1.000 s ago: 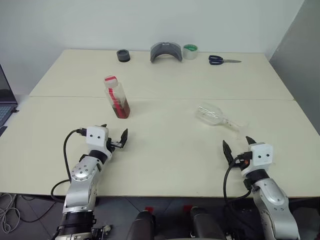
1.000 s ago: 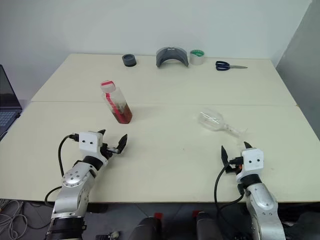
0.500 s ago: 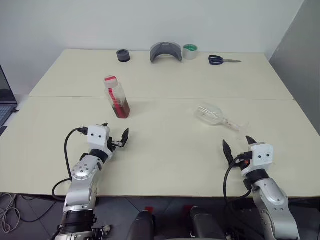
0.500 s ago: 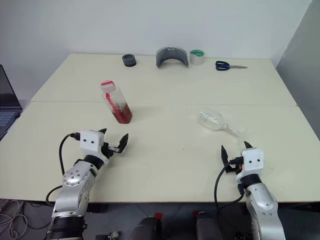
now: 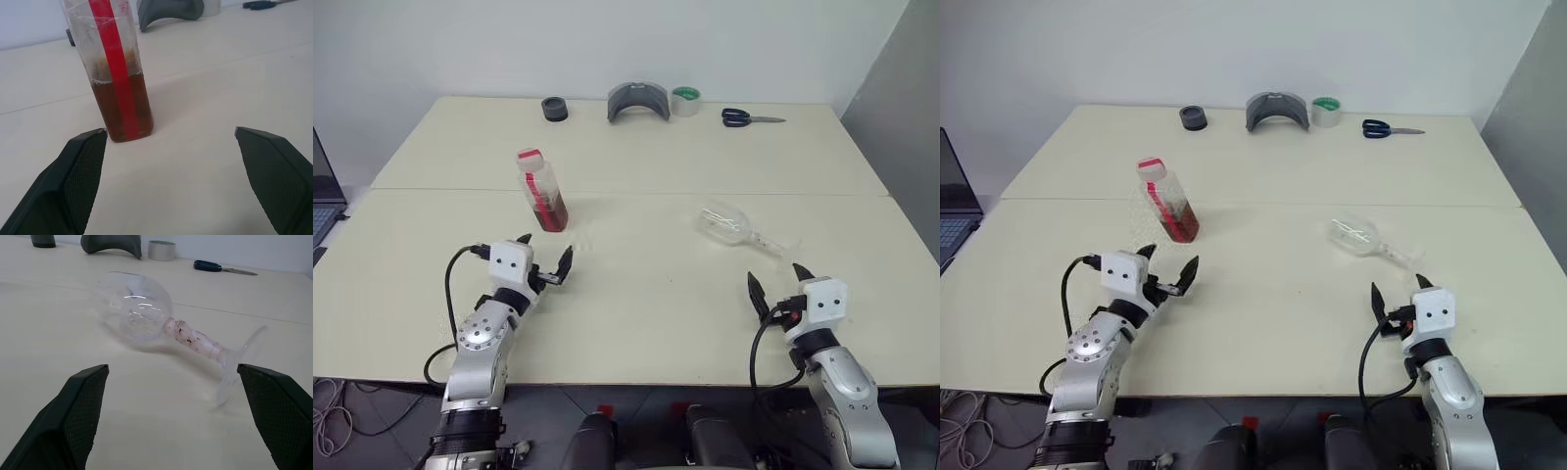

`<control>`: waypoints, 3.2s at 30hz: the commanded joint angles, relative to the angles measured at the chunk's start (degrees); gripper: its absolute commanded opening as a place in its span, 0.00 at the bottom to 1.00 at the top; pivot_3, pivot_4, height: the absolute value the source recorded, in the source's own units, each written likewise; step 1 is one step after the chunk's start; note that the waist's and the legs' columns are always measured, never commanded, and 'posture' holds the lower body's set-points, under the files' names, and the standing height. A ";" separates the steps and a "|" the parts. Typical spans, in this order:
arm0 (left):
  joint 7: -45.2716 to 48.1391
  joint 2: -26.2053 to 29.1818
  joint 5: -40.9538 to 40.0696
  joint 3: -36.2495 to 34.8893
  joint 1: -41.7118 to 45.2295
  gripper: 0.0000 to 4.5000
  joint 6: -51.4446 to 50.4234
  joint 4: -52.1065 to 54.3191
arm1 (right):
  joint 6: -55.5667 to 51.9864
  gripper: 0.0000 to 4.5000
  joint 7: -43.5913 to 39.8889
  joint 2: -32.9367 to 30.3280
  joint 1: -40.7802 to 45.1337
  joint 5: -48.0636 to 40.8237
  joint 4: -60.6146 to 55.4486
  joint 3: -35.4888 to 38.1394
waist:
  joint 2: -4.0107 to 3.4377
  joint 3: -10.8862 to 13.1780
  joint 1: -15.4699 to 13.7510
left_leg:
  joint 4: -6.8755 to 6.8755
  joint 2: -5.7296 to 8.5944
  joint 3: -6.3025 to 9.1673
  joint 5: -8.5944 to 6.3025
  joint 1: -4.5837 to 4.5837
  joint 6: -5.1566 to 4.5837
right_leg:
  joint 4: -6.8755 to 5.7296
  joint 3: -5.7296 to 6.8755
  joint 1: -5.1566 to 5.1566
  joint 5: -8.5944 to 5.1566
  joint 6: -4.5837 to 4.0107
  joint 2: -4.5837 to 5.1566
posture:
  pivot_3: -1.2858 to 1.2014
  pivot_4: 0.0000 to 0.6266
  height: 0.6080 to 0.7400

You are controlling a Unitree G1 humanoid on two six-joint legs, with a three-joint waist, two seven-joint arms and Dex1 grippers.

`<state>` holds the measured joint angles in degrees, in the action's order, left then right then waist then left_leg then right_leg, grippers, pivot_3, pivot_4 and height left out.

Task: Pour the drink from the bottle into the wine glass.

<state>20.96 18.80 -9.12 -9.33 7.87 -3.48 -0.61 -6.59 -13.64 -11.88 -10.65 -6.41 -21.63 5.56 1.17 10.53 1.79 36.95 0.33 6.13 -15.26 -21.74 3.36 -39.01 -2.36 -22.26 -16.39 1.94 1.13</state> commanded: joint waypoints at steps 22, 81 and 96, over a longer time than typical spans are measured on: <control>-6.06 0.95 -1.52 -2.35 11.81 1.00 -9.40 -0.22 | -25.28 1.00 -21.37 -19.96 19.37 -23.71 -15.37 -4.64 | 0.03 0.00 -0.08 | 0.08 0.07 0.05 0.00 -0.05 -0.01 | 0.03 0.05 0.04 0.02 0.04 0.03 | 0.52 0.24 1.00; -5.93 2.60 2.76 -0.23 33.84 0.40 -6.58 -24.08 | -30.19 1.00 -23.06 -19.19 30.18 -26.94 -14.01 -8.11 | 0.05 0.01 0.01 | 0.08 0.06 0.06 0.01 -0.09 0.00 | 0.02 0.07 -0.03 0.03 0.04 0.01 | 0.52 0.24 1.00; 29.39 -0.04 -11.02 12.69 29.35 0.40 -11.74 -7.58 | -37.29 1.00 -15.23 -20.72 31.20 -30.10 -20.52 -2.99 | 0.07 0.03 0.02 | 0.08 0.10 0.07 0.02 -0.20 0.02 | 0.05 0.07 -0.04 0.03 0.04 0.05 | 0.52 0.24 1.00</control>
<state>46.41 18.02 -18.18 2.32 36.18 -15.32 -11.27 -42.48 -31.09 -32.60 18.99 -35.45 -39.49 0.93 1.25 10.56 1.81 37.02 0.40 6.19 -15.25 -21.90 3.38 -38.98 -2.30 -22.30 -16.36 1.98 1.14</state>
